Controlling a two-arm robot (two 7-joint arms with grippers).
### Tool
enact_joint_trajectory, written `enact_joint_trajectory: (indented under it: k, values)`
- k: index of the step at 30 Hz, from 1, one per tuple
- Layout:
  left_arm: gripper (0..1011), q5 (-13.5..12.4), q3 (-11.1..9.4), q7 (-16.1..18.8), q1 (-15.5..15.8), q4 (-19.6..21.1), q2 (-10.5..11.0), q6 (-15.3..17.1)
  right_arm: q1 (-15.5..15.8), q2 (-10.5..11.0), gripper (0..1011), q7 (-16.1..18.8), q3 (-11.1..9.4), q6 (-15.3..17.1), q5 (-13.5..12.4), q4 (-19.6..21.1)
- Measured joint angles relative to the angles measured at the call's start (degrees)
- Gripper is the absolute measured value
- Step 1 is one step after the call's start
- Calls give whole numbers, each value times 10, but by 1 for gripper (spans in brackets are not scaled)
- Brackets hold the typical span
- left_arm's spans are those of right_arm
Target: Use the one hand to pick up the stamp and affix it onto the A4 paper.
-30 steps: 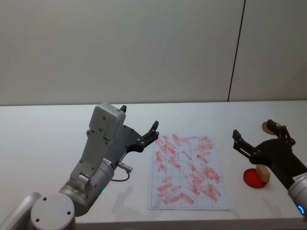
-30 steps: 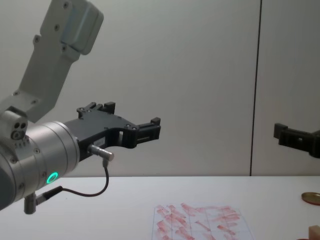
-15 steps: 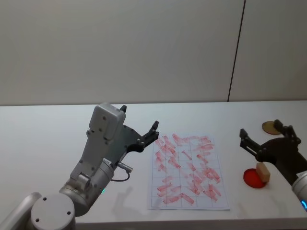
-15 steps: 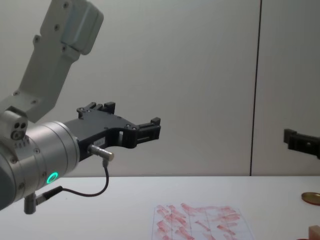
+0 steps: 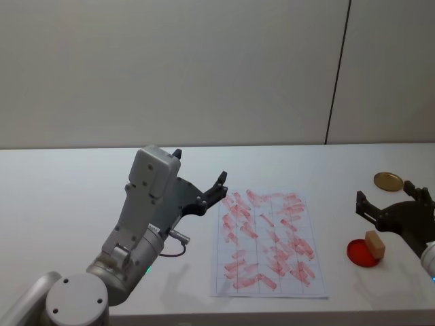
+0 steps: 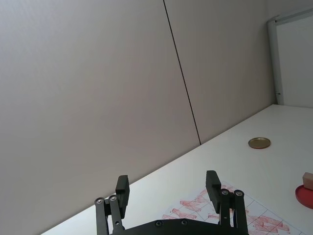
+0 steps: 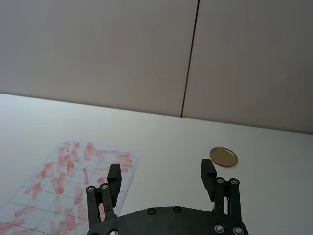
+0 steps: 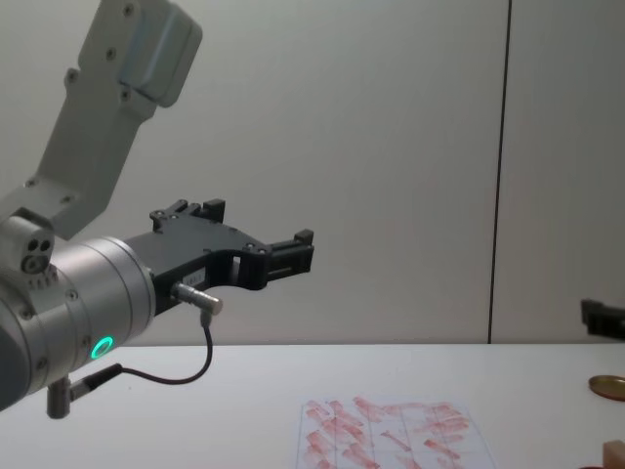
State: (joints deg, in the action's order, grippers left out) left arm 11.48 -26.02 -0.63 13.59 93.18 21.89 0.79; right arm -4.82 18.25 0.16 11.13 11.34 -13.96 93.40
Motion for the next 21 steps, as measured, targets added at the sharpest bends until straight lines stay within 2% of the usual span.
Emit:
enact_joint_trajectory:
  k: [10, 21]
  values:
    - [993, 0, 0, 0, 0, 0, 0, 0, -27, -9, 1001, -6, -1, 40, 18, -52]
    - [993, 0, 0, 0, 0, 0, 0, 0, -57, -19, 1001, -5, -1, 58, 35, -116]
